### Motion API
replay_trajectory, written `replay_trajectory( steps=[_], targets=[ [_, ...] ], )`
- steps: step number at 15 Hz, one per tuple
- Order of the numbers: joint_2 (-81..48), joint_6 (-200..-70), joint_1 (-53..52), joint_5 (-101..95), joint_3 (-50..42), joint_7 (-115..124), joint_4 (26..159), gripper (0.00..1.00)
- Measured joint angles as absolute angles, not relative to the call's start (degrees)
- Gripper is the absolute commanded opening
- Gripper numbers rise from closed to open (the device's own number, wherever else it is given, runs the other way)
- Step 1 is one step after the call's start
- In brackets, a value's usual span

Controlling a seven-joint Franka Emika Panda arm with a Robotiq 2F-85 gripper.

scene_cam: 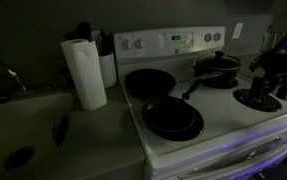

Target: Pick up the lid from the black pot and put it on the stove.

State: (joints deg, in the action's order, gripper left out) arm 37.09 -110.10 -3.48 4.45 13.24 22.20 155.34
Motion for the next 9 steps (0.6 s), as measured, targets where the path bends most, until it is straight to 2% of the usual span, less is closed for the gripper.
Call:
replay_trajectory(
  steps=[9],
  targets=[
    [37.1, -115.6, -2.9, 2.1, 12.5, 22.2, 155.0, 1.00]
  ],
)
